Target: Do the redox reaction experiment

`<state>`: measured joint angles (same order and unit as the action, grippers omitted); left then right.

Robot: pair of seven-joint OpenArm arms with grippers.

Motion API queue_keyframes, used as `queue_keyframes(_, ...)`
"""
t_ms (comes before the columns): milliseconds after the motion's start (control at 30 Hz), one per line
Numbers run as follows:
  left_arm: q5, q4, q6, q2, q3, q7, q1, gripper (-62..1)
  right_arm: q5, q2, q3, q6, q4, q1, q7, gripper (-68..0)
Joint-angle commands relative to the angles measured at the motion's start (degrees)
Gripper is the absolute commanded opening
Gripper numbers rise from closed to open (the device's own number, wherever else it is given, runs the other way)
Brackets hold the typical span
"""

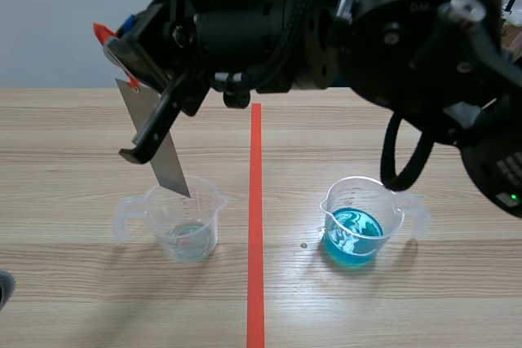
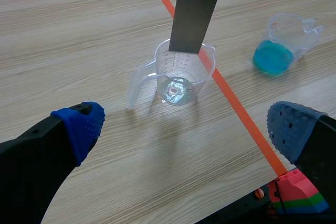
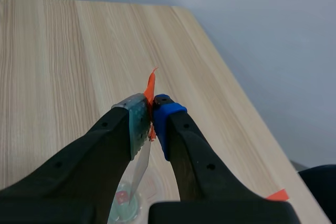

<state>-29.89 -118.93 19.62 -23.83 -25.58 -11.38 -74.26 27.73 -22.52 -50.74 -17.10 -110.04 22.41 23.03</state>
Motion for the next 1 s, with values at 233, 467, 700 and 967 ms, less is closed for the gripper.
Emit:
queue_keyframes(233, -0.4, -0.8, 0.3, 0.3, -0.3, -0.8, 0.2, 1.4, 5.6, 0.3, 2.7, 1.3, -6.3, 5.0, 3.9, -66.7)
queue_keyframes(467, -0.3, -0.8, 0.3, 0.3, -0.3, -0.8, 0.2, 1.4, 7.4, 0.3, 3.2, 2.8, -7.3, 6.2, 5.4, -66.7)
queue_keyframes(700, -0.3, -0.8, 0.3, 0.3, -0.3, -0.8, 0.2, 1.4, 7.5, 0.3, 3.2, 2.8, -7.3, 6.2, 5.4, -66.7)
queue_keyframes(967, -0.3, -0.8, 0.3, 0.3, -0.3, -0.8, 0.2, 1.4, 7.5, 0.3, 3.2, 2.8, -7.3, 6.2, 5.4, -66.7)
